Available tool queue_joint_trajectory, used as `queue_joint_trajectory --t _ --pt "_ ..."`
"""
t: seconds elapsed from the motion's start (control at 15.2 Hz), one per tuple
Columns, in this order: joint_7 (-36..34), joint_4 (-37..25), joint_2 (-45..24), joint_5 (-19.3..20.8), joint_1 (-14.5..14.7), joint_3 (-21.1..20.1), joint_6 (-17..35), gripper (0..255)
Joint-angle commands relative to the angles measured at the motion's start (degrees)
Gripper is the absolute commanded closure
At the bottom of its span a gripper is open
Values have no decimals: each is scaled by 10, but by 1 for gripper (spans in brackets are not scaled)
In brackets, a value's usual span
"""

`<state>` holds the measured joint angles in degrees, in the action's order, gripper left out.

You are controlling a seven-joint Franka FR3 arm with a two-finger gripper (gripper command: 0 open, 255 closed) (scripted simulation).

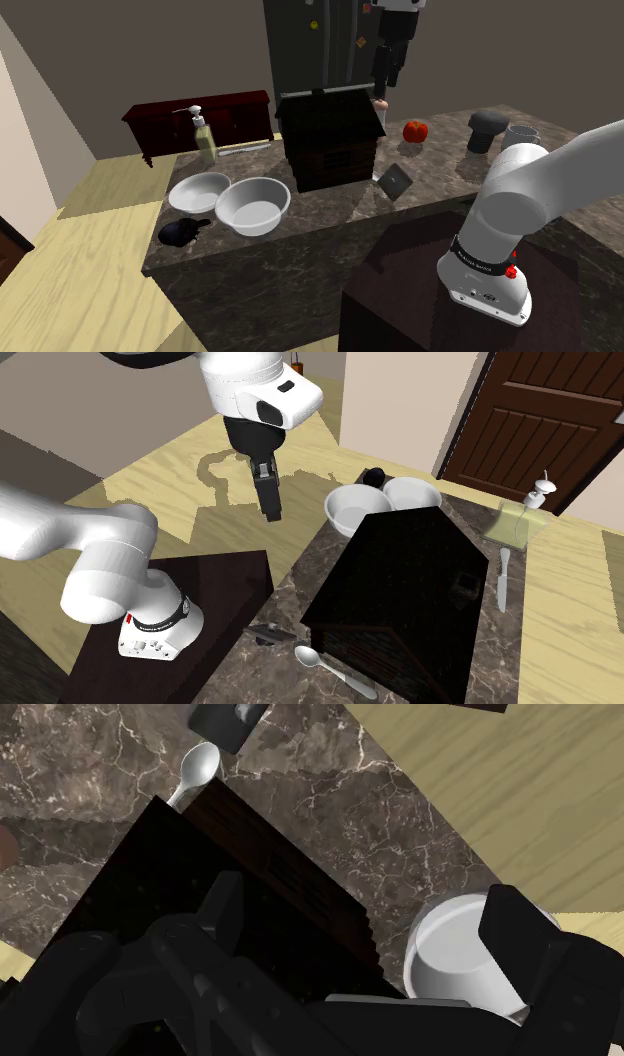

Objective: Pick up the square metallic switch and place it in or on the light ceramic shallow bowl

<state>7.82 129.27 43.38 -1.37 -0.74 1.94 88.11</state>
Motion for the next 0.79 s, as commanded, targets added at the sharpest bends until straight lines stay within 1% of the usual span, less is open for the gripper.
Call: queue_joint_trajectory --t 0.0,0.4,0.73 --pt "0 0 0 0 0 0 0 0" --pt "-27 101 0 4 -35 27 82 0" --pt "-47 177 -13 9 -65 50 154 0"
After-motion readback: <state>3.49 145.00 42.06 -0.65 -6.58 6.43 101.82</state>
